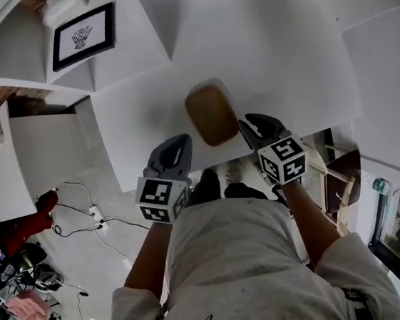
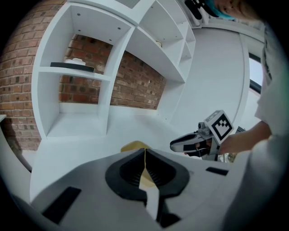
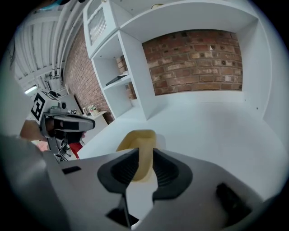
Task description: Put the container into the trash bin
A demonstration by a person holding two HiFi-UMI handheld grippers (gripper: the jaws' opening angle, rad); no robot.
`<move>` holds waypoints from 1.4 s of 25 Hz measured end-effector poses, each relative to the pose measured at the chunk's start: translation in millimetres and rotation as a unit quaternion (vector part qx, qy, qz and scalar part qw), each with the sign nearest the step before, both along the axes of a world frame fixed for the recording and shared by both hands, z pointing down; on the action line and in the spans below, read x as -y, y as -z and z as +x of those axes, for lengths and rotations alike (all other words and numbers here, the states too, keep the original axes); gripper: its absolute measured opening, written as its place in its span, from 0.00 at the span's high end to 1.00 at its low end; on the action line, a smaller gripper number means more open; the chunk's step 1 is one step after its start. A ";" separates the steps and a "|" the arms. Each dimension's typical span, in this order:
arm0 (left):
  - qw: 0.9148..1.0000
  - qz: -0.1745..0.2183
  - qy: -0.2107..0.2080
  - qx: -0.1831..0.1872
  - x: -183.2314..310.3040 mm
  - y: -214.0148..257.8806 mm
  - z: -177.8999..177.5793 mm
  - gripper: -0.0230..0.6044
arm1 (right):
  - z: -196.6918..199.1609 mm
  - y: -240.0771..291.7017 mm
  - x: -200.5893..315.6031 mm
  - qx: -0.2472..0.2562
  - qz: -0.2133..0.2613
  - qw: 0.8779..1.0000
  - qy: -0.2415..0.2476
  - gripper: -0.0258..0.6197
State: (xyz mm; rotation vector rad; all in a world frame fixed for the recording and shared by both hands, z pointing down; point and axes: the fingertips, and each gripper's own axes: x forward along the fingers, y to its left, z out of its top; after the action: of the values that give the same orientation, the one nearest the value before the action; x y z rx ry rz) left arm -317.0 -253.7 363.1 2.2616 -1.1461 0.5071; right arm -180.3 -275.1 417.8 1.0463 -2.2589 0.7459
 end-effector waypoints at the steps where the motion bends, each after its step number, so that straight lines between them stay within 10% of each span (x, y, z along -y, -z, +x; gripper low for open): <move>1: 1.000 -0.002 -0.002 0.000 1.1 -1.6 -0.1 0.94 | -0.1 -3.2 0.9 -0.002 -0.003 1.000 -0.001 0.81; 35: 0.998 -0.044 -0.006 -0.033 5.8 -21.5 0.5 0.94 | -12.4 -71.2 5.0 -0.044 -0.077 0.996 0.008 0.90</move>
State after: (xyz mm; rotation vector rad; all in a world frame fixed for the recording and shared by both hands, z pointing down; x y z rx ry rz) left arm -316.5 -259.4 384.6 2.1945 -1.0580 0.4735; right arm -192.7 -280.2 488.9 0.9678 -2.0977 0.8359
